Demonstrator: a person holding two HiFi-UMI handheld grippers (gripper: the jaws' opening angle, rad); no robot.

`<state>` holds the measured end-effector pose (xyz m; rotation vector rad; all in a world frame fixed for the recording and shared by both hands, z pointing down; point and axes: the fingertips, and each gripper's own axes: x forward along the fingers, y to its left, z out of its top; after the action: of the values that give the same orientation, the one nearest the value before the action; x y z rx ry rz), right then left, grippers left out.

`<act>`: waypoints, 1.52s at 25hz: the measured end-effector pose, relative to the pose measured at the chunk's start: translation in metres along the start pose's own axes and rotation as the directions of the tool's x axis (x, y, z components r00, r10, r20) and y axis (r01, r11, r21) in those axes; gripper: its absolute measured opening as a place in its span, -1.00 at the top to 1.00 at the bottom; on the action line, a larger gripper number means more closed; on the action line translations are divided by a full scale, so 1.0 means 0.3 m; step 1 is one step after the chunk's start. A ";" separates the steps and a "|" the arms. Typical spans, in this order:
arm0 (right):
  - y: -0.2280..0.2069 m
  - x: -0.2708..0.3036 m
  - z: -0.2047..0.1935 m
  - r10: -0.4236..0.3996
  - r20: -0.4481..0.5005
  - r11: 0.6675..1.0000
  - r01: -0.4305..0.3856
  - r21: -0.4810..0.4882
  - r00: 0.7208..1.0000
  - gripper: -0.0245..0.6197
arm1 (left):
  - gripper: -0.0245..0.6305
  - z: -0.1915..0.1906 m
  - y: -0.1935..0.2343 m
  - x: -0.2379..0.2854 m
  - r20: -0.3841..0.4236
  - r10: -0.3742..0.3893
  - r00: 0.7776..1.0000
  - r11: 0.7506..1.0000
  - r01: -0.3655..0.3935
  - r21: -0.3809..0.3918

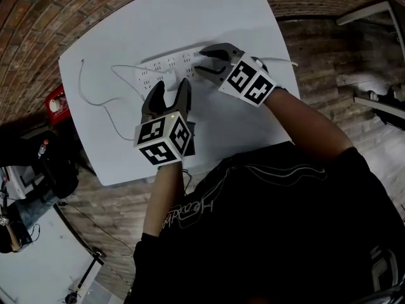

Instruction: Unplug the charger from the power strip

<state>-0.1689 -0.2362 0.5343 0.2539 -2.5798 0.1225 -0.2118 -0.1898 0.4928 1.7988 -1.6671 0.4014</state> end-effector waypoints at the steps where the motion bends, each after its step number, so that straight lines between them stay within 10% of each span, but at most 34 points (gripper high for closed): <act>1: -0.001 0.001 0.001 -0.001 0.003 1.000 0.001 -0.002 1.000 0.51 | 0.19 -0.002 0.002 0.008 0.001 0.016 1.000 1.000 -0.016 0.016; 17: 0.006 -0.012 0.002 -0.044 0.037 0.998 0.045 -0.040 0.998 0.52 | 0.52 -0.016 0.032 0.030 0.025 0.253 0.967 0.965 -0.254 0.064; 30: 0.009 -0.011 -0.008 -0.056 0.043 0.997 0.059 -0.059 0.997 0.53 | 0.52 -0.016 0.038 0.028 0.004 0.264 0.965 0.964 -0.264 0.027; 38: 0.007 -0.010 0.007 -0.044 0.051 0.998 0.047 -0.051 0.998 0.54 | 0.52 -0.004 0.025 0.029 0.009 0.299 0.954 0.946 -0.297 0.131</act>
<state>-0.1679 -0.2340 0.5310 0.3000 -2.6203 0.0329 -0.2177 -0.1956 0.5009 1.6314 -1.9515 0.6654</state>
